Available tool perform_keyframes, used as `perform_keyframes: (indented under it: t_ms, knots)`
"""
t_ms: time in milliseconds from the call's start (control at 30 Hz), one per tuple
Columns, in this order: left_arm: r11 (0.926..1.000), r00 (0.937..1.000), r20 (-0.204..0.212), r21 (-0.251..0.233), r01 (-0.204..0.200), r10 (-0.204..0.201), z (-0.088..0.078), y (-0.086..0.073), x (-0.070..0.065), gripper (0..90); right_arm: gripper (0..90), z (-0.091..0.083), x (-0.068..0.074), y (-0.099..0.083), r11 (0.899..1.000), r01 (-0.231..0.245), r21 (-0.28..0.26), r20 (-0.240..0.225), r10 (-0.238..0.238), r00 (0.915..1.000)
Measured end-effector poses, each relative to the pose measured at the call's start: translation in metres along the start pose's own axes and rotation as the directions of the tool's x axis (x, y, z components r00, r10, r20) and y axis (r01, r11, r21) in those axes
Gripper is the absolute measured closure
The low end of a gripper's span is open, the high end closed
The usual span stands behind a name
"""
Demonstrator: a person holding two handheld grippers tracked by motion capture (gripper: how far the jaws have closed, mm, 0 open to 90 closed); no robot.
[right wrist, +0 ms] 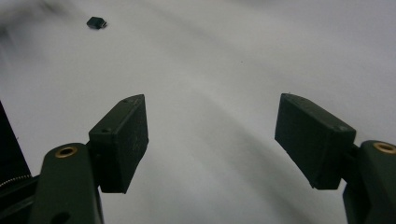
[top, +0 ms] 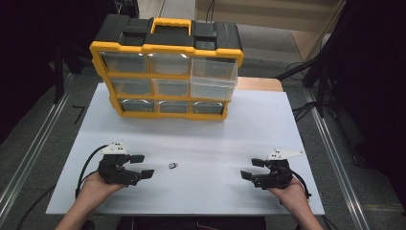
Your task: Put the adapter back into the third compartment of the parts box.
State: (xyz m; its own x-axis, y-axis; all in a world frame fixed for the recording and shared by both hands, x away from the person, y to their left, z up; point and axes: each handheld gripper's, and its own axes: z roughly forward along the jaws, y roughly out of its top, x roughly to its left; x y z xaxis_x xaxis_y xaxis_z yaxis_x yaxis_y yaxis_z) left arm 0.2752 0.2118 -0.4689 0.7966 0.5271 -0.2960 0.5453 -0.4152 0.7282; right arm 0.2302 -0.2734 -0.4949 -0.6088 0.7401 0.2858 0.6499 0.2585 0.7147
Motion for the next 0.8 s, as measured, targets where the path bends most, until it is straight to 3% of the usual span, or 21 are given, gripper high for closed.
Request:
perform_keyframes:
  t_ms: [300, 467, 800]
  knots:
    - [0.9999, 0.9999, 0.012, 0.013, 0.009, -0.009, 0.0002, 0.0016, -0.0004, 25.6, 23.8, -0.0017, 0.0017, -0.0025, 1.0, 0.008, 0.012, -0.007, -0.008, 0.9999]
    - [0.9995, 0.9999, 0.0, 0.027, -0.014, 0.014, 0.0001, 0.0009, -0.0019, 25.6, 23.8, -0.0011, 0.0014, -0.0021, 1.0, 0.005, 0.014, -0.012, -0.005, 0.9999]
    - [0.9994, 0.9998, -0.016, 0.032, -0.014, 0.014, -0.0008, 0.0006, -0.0008, 25.6, 24.0, 0.0002, 0.0028, -0.0028, 1.0, 0.006, 0.026, -0.012, -0.006, 0.9999]
